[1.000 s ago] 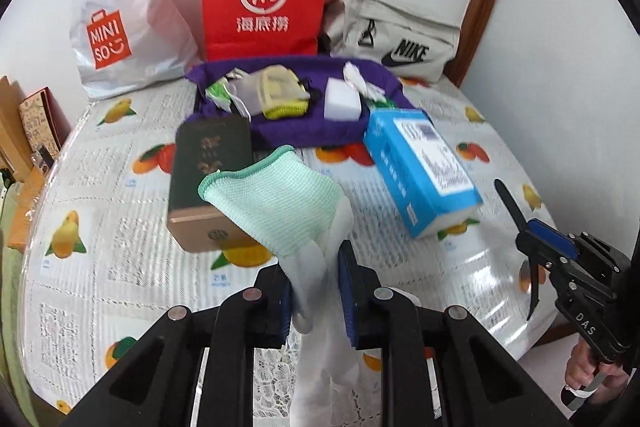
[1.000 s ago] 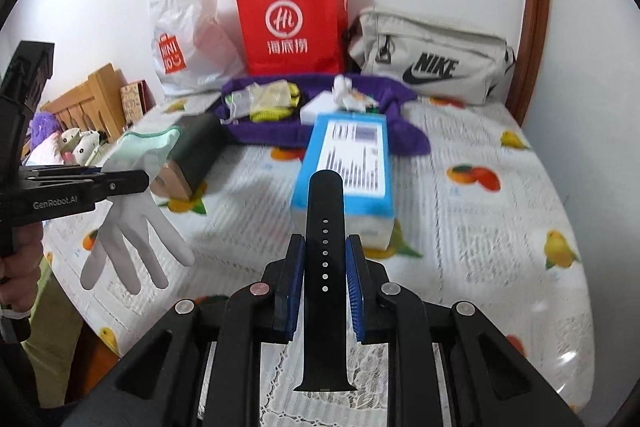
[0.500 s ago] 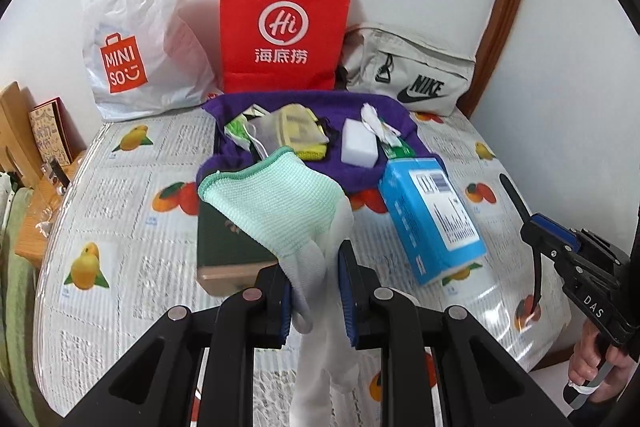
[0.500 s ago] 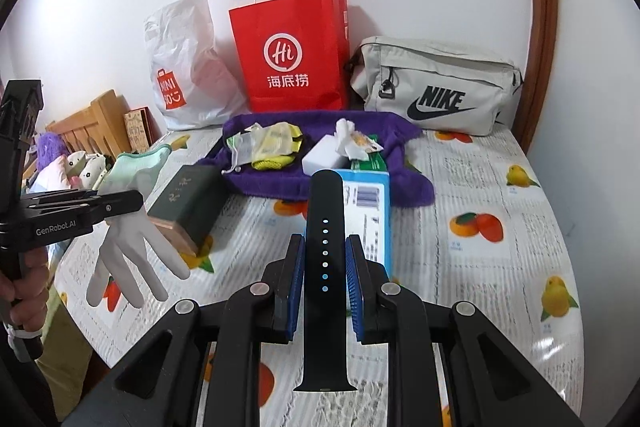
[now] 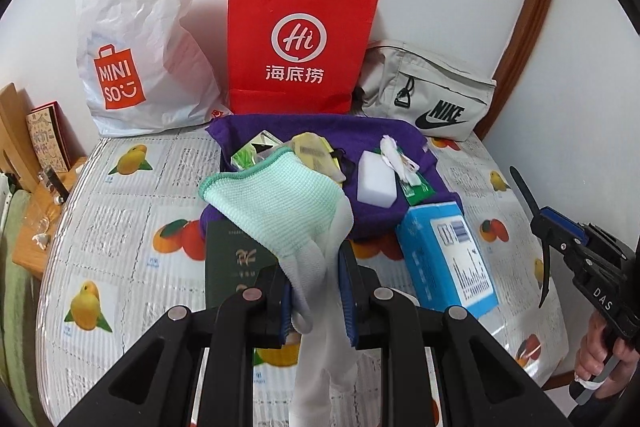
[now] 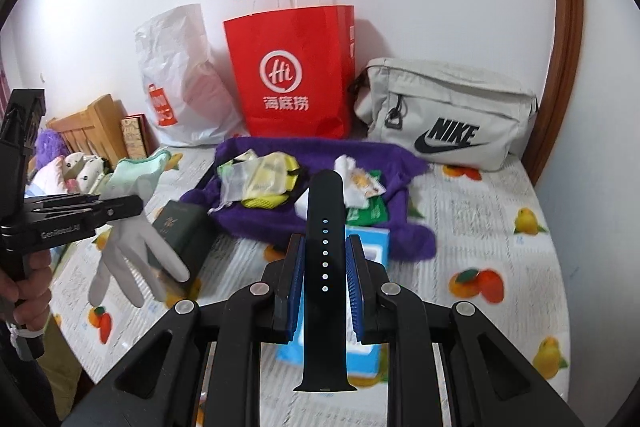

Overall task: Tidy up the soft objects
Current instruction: 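Carry the glove and strap in both tools over the purple towel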

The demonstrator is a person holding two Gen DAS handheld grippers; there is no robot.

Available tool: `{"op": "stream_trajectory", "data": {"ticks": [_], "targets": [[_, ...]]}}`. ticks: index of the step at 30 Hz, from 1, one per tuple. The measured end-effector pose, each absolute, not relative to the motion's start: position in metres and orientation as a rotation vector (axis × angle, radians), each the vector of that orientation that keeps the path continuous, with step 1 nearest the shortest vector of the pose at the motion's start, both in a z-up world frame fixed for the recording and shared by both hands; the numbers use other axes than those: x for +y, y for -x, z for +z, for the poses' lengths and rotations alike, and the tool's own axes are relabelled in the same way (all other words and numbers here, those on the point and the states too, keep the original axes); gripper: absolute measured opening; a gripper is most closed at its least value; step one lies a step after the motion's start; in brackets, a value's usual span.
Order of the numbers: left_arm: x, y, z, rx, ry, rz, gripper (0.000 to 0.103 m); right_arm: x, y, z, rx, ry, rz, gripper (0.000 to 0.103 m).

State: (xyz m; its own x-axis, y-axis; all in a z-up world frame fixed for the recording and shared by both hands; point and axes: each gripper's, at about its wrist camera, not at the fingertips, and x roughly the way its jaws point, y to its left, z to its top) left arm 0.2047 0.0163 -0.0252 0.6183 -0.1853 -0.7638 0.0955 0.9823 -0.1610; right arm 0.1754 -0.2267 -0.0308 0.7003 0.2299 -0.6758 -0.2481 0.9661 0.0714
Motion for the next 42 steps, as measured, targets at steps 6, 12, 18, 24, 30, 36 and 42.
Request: {"op": "stream_trajectory", "data": {"ticks": [6, 12, 18, 24, 30, 36, 42], "targets": [[0.016, -0.226, -0.025, 0.903, 0.092, -0.157, 0.019, -0.229, -0.203, -0.027, 0.747, 0.033, 0.264, 0.021], [0.017, -0.245, -0.029, 0.914, 0.094, -0.155, 0.019, -0.227, -0.23, -0.032, 0.751, 0.037, 0.273, 0.021], [0.024, -0.264, -0.035, 0.921, 0.12, -0.147, 0.019, -0.223, -0.254, -0.049, 0.796, 0.036, 0.296, 0.021], [0.028, -0.284, -0.039, 0.917, 0.131, -0.139, 0.019, -0.22, -0.275, -0.059, 0.801, 0.036, 0.297, 0.021], [0.034, -0.311, -0.04, 0.904, 0.162, -0.136, 0.019, -0.218, -0.296, -0.067, 0.807, 0.032, 0.3, 0.021], [0.039, -0.342, -0.054, 0.92, 0.193, -0.118, 0.019, -0.221, -0.321, -0.079, 0.82, 0.023, 0.285, 0.021], [0.039, -0.365, -0.061, 0.92, 0.231, -0.129, 0.019, -0.229, -0.347, -0.095, 0.837, 0.03, 0.26, 0.021]]}}
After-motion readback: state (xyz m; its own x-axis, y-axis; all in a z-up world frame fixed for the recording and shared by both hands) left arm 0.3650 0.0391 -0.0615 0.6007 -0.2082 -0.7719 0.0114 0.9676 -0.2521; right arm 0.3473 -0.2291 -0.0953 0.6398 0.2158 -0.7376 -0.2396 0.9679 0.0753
